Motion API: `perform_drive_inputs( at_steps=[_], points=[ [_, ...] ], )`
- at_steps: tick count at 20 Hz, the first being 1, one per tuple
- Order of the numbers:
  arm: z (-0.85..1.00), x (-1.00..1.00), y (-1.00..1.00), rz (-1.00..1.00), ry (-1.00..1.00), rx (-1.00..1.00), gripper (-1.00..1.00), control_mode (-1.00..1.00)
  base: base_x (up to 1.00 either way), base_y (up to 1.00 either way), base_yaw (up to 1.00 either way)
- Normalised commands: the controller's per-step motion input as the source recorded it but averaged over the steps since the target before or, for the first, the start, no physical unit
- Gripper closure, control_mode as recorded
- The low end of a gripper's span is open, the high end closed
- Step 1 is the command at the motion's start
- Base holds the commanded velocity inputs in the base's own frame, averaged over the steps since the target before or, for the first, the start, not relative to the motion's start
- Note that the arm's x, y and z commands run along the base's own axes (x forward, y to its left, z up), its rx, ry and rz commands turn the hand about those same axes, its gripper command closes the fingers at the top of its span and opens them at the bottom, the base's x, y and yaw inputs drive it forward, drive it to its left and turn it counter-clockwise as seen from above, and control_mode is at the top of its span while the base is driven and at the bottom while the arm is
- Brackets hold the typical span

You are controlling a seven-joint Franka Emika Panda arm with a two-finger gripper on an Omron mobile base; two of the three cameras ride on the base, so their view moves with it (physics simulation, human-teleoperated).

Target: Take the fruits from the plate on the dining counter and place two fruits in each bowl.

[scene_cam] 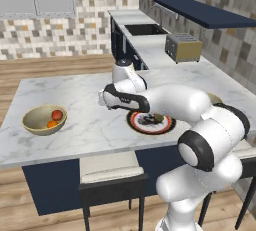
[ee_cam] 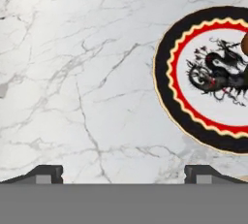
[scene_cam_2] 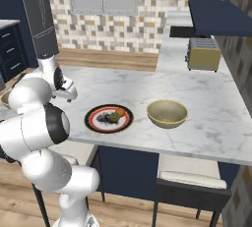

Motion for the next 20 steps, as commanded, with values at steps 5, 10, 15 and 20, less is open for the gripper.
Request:
perform_drive_inputs(
  at_steps=[5, 10, 15, 20],
  points=[
    [0.00, -0.07, -1.00, -0.24, 0.06, 0.01, -1.00, -1.00, 0.00, 0.00, 0.00],
    [0.00, -0.04, -1.00, -0.18, 0.14, 0.03, -1.00, -1.00, 0.00, 0.00, 0.00],
    [-0.05, 0.00, -0.98, 0.00, 0.11, 0.00, -1.00, -1.00, 0.00, 0.00, 0.00],
    [-0.24, 0.16, -0.57, 0.02, 0.11, 0.00, -1.00, -1.00, 0.00, 0.00, 0.00]
  ],
)
